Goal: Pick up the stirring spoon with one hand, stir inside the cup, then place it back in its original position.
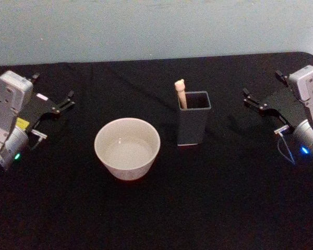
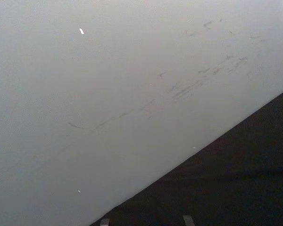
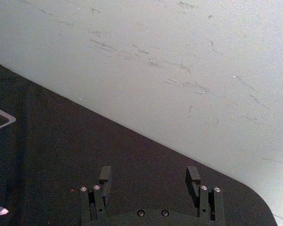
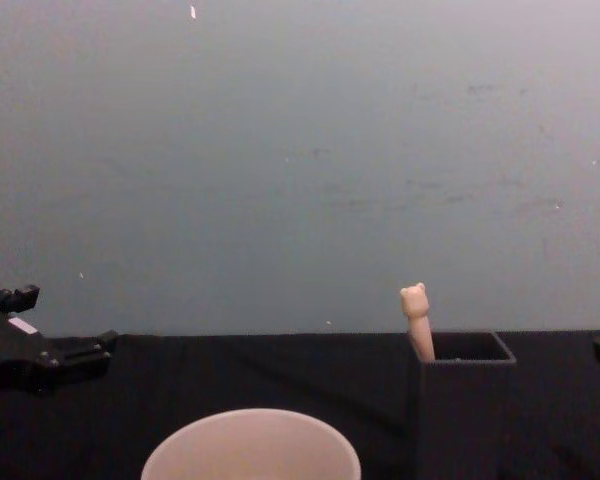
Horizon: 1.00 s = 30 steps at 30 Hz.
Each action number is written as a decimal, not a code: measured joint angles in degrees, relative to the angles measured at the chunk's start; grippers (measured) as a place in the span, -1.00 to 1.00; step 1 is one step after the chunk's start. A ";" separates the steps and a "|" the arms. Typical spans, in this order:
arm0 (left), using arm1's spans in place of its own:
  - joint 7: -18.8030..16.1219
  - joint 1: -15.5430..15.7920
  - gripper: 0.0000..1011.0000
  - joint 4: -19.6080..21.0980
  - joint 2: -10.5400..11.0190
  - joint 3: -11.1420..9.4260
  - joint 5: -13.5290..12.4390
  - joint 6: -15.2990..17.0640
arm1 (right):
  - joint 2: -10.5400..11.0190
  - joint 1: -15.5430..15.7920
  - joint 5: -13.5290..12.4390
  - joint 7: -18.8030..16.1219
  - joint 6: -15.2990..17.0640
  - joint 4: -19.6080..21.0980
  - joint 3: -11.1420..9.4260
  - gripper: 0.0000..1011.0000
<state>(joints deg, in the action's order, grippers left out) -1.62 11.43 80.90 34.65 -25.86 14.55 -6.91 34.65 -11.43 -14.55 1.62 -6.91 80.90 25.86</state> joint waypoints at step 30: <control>0.00 0.00 0.98 0.00 0.00 0.00 0.00 0.00 | 0.00 0.00 0.00 0.00 0.00 0.00 0.00 0.98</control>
<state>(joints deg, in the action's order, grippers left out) -1.62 11.43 80.90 34.65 -25.87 14.55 -6.91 34.65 -11.43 -14.55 1.62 -6.91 80.90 25.86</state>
